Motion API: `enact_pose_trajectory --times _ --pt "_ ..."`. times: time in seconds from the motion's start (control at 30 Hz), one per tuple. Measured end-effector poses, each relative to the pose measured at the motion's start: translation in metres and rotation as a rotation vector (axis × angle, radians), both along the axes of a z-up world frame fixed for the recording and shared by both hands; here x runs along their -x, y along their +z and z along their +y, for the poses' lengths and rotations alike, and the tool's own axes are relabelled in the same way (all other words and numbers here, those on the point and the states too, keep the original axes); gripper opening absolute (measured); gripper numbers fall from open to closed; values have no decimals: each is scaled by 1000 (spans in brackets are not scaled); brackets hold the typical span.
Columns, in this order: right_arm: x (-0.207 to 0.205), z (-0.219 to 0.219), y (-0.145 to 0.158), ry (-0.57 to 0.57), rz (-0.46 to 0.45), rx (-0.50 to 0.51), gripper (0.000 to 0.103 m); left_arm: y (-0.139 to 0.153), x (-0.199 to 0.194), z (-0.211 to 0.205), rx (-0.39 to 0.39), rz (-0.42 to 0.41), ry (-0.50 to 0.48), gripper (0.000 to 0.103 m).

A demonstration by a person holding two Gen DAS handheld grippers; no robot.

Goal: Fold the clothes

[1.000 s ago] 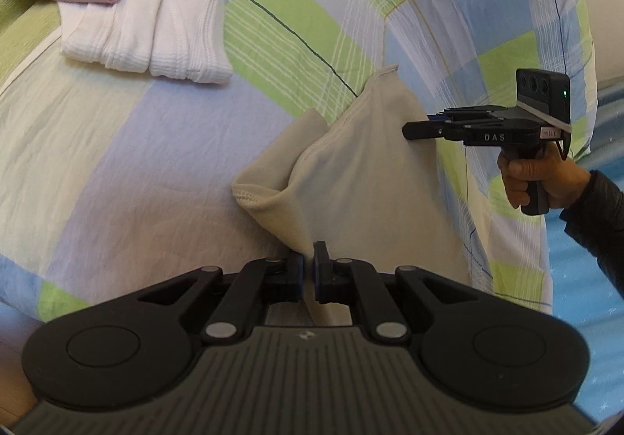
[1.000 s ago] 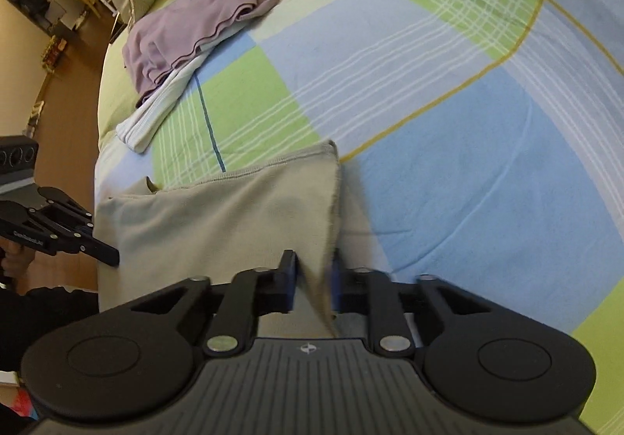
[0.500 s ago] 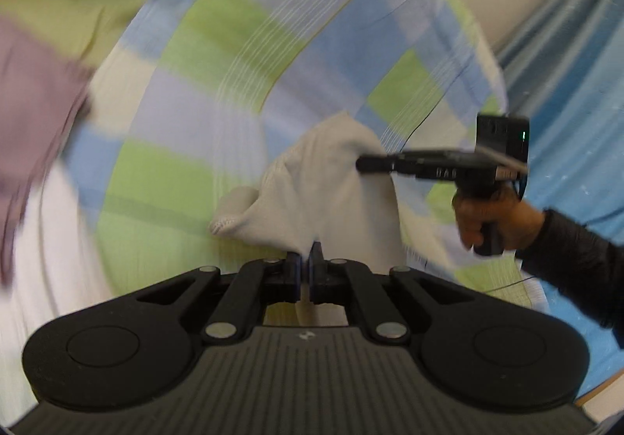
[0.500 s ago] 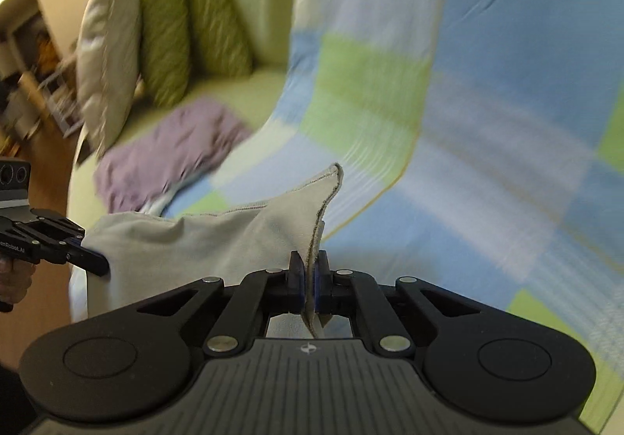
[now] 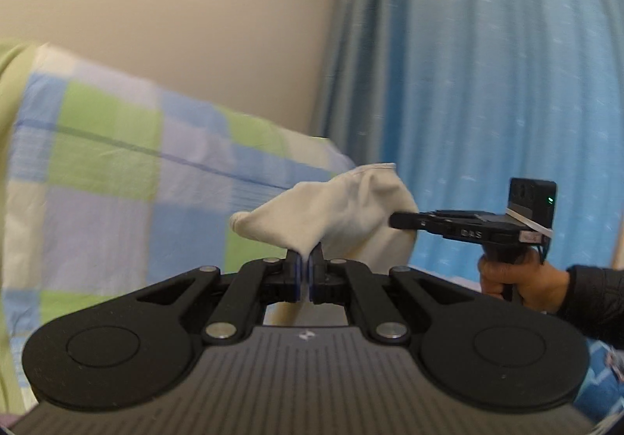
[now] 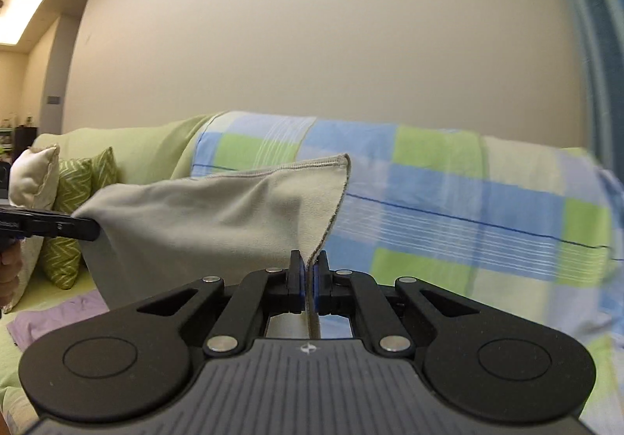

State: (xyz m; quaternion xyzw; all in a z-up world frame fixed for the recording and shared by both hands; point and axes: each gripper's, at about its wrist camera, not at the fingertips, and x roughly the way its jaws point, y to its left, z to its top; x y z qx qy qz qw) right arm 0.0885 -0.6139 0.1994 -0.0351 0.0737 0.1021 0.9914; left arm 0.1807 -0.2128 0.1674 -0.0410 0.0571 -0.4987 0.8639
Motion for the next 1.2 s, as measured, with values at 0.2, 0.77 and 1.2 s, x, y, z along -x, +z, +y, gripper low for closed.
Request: enact_pose_trajectory --times 0.2,0.77,1.2 --pt "100 16 -54 -79 99 -130 3 -70 65 6 -125 95 -99 1" --pt "43 -28 -197 -162 589 -337 7 -188 -47 -66 -379 393 -55 2" --pt "35 -59 -237 -205 559 -690 25 -216 -110 -56 -140 830 -26 25"
